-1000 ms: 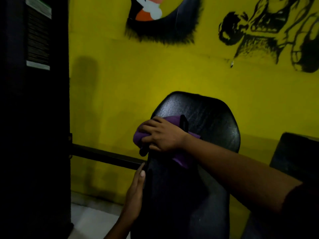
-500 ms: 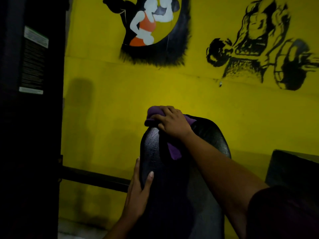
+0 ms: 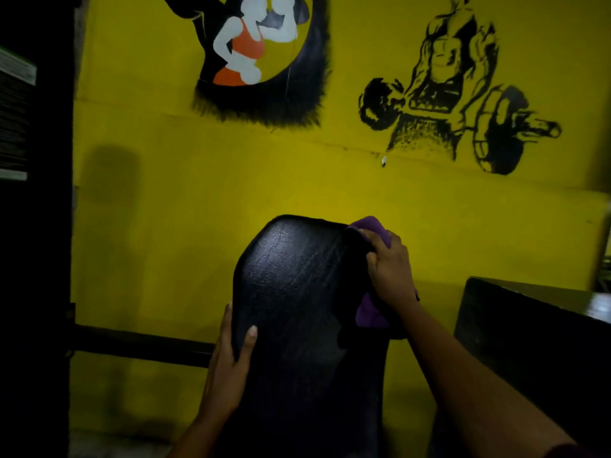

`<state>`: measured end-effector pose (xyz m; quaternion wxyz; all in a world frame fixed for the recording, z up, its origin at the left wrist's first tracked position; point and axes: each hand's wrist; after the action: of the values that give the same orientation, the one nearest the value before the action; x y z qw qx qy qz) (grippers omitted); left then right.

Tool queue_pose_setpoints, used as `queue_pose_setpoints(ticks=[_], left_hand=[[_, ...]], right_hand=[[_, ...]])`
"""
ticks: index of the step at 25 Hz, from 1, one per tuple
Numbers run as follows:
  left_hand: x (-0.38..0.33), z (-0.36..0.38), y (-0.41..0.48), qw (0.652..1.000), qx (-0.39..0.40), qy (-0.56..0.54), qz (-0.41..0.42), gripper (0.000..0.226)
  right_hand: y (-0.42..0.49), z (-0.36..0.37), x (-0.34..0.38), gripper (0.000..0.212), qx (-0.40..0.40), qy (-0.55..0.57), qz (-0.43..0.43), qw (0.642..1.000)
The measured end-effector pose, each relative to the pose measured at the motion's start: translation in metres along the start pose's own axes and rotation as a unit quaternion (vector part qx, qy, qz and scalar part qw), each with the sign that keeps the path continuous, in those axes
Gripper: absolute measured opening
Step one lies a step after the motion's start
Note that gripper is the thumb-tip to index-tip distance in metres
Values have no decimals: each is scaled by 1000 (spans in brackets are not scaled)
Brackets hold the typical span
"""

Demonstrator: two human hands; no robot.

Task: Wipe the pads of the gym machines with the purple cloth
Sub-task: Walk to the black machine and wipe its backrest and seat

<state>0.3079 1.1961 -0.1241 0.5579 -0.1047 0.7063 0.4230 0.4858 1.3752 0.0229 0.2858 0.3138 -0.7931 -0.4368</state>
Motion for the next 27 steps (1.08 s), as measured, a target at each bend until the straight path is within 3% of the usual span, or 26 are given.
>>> queue_pose_setpoints(ticks=[3, 7, 11, 14, 18, 19, 21, 23, 25, 27], left_hand=[[-2, 0, -3, 1000, 2, 2, -1, 94], [-4, 0, -7, 1000, 1, 1, 7, 92], [4, -3, -16, 1000, 3, 12, -9, 110], [7, -5, -26, 999, 8, 38, -25, 102], [11, -10, -41, 997, 24, 63, -44, 93], [12, -11, -42, 997, 22, 61, -36, 97], [13, -12, -42, 998, 22, 51, -22, 100], [13, -11, -42, 999, 28, 38, -23, 89], [11, -12, -44, 999, 33, 20, -33, 80], [14, -14, -45, 999, 29, 6, -31, 96]], right_hand=[[-44, -1, -7, 50, -25, 43, 22, 998], [-109, 5, -6, 50, -40, 3, -31, 999], [-154, 8, 6, 55, -9, -74, -92, 993], [-180, 7, 8, 54, 22, -93, -207, 974], [-151, -8, 10, 45, 92, -127, -469, 869], [-124, -8, 15, 45, 81, -137, -468, 870], [-72, -1, 35, 50, 56, -142, -361, 920], [-53, 11, 53, 52, 63, -142, -272, 950], [-68, 22, 62, 52, 68, -150, -275, 947], [-92, 24, 62, 53, 82, -151, -317, 933]])
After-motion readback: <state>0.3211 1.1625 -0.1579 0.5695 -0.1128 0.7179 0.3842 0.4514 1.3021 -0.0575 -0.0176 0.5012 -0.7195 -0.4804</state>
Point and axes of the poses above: each hand's wrist, its own y-axis towards the middle knuckle, its own z-axis out of the palm, x = y × z, and after that the axes turned 1 degree about -z, right-handed
